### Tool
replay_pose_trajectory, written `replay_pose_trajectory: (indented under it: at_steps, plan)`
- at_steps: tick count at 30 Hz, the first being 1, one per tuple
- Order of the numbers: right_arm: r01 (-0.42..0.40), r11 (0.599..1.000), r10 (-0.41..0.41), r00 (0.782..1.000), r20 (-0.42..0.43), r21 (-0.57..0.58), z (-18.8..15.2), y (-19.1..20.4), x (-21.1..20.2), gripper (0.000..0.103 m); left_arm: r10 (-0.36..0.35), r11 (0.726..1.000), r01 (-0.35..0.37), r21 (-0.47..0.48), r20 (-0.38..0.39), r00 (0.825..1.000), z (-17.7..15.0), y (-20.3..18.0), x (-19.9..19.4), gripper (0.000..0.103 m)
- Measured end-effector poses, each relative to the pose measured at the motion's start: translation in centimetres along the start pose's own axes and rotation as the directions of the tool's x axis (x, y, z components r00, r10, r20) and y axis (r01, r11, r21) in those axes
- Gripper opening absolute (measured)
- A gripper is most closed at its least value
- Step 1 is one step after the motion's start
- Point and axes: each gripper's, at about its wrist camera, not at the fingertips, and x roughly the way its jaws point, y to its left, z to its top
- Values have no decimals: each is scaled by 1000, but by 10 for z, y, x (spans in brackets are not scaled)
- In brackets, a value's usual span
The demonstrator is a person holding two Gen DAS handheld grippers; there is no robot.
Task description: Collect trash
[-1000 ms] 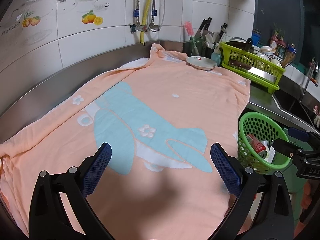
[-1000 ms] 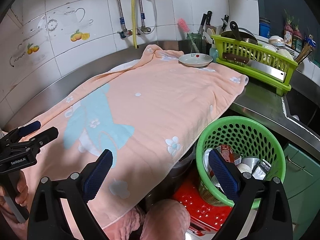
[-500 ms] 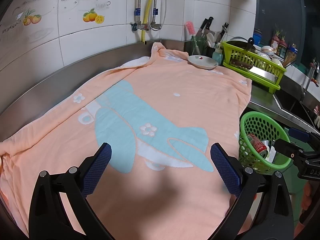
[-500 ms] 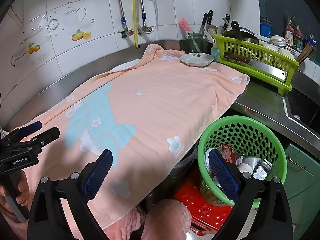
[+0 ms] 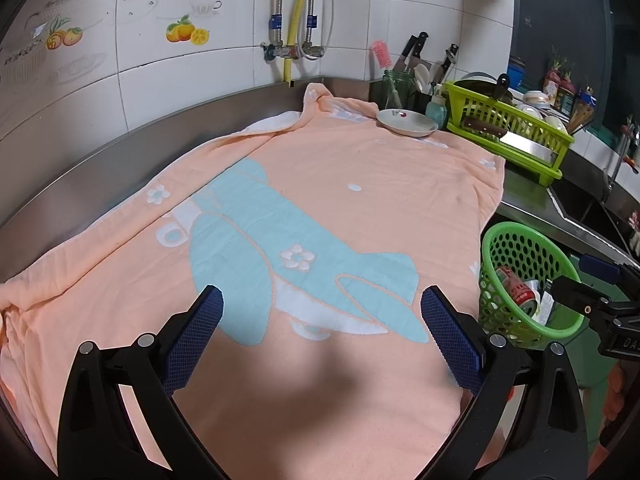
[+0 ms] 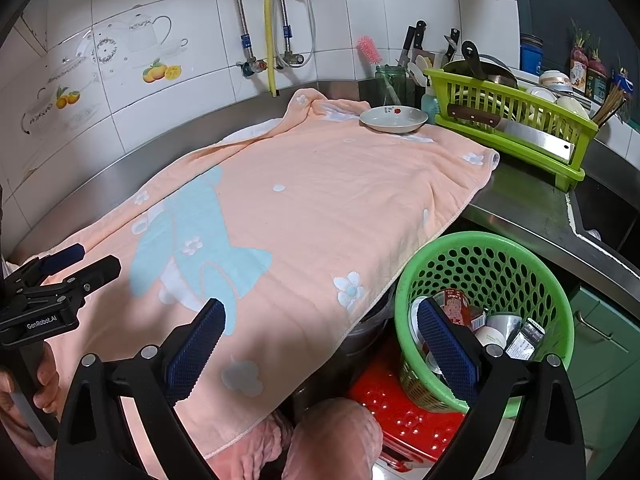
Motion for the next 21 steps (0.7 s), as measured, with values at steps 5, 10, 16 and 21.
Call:
replay_pose_trajectory:
  at_steps: [5,10,16,21]
  plan:
    - [0,1000,0,1000,0,-1,0,0,0,94,-1,1000,1,-2,-1,1000,0,0,0,98]
    - [2,1000,-2,1000,0,-1,1,1,0,94,0,1000,0,0,0,1000,0,0,0,98]
    - [2,1000,-2,1000,0,-1,1,1,0,94,1,1000,-1,0,-1,1000,0,0,0,98]
    - [0,1000,0,1000,-1,-1,2,1,1,94,2,1000,-2,0,-2,1000,0,0,1,98]
